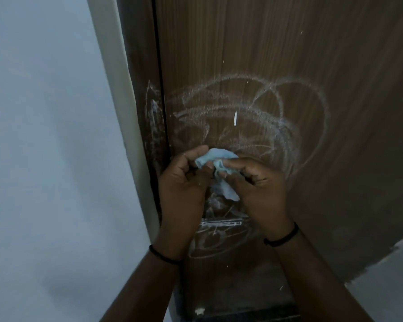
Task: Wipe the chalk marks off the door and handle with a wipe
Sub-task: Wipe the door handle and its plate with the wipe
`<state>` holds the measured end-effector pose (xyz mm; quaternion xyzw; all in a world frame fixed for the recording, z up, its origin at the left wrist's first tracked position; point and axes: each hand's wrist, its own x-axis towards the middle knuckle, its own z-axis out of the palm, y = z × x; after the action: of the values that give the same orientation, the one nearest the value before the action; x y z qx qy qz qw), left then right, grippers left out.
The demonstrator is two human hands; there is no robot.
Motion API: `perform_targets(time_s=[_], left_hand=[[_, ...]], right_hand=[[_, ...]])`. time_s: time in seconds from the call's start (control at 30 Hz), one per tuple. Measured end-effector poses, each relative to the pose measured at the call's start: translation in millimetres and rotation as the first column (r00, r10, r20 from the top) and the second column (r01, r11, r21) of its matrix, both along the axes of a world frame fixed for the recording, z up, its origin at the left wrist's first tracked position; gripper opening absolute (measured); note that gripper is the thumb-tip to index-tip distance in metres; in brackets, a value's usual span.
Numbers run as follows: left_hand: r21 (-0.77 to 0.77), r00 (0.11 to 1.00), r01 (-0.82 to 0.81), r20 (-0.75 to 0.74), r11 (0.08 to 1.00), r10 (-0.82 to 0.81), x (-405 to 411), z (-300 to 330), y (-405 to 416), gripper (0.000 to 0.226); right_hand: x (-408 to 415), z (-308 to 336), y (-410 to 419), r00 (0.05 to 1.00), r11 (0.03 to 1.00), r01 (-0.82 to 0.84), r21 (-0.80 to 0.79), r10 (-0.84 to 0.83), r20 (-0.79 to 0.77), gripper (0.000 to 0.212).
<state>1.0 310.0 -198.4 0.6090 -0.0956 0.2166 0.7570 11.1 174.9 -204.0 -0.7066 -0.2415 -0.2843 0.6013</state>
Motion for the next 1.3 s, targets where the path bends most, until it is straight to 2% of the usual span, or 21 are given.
perform_targets(time_s=[0.13, 0.23, 0.37, 0.43, 0.53, 0.6, 0.67, 0.8, 0.93, 1.03, 1.17, 1.3], left_hand=[[0.155, 0.989, -0.14, 0.068, 0.978, 0.131, 0, -17, -7, 0.021], [0.228, 0.984, -0.166, 0.098, 0.959, 0.147, 4, -24, -6, 0.023], [0.259, 0.968, -0.203, 0.202, 0.944, 0.152, 10, -33, -2, 0.022], [0.239, 0.962, -0.206, 0.228, 0.949, 0.152, 9, -39, -2, 0.023], [0.214, 0.958, -0.203, 0.243, 0.956, 0.149, 9, -47, -4, 0.024], [0.235, 0.951, -0.217, 0.268, 0.948, 0.151, 11, -56, -4, 0.024], [0.281, 0.931, -0.28, 0.314, 0.918, 0.187, 13, -67, -1, 0.025], [0.363, 0.826, -0.526, 0.435, 0.769, 0.36, 14, -89, 8, 0.021], [0.382, 0.749, -0.637, 0.511, 0.669, 0.422, 15, -104, 17, 0.016], [0.392, 0.704, -0.695, 0.543, 0.603, 0.458, 17, -112, 21, 0.014], [0.425, 0.713, -0.693, 0.525, 0.582, 0.466, 12, -123, 21, 0.011], [0.414, 0.739, -0.672, 0.423, 0.614, 0.525, -1, -127, 22, 0.009]], right_hand=[[18, -14, -1, 0.998, 1.0, 0.02, 0.0, -0.02, 0.063, 0.028], [20, -20, -2, 0.994, 0.997, -0.056, -0.053, 0.061, 0.09, 0.024], [15, -24, -4, 0.979, 0.993, -0.032, -0.116, 0.055, 0.196, 0.027], [14, -27, -2, 0.978, 0.996, -0.026, -0.081, 0.043, 0.204, 0.026], [17, -32, 0, 0.986, 0.992, -0.116, 0.053, 0.109, 0.123, 0.041], [19, -39, 2, 0.991, 0.997, -0.063, 0.043, 0.058, 0.121, 0.04], [22, -47, 4, 0.981, 0.998, 0.039, -0.039, -0.031, 0.193, 0.027], [23, -55, 11, 0.958, 0.992, 0.099, -0.082, -0.073, 0.277, 0.023], [27, -62, 15, 0.931, 0.964, 0.22, -0.152, -0.161, 0.327, 0.024], [28, -66, 19, 0.942, 0.97, 0.195, -0.146, -0.144, 0.302, 0.019], [18, -70, 25, 0.952, 0.975, 0.177, -0.135, -0.134, 0.275, 0.013], [7, -74, 35, 0.904, 0.906, 0.351, -0.236, -0.262, 0.338, 0.011]])
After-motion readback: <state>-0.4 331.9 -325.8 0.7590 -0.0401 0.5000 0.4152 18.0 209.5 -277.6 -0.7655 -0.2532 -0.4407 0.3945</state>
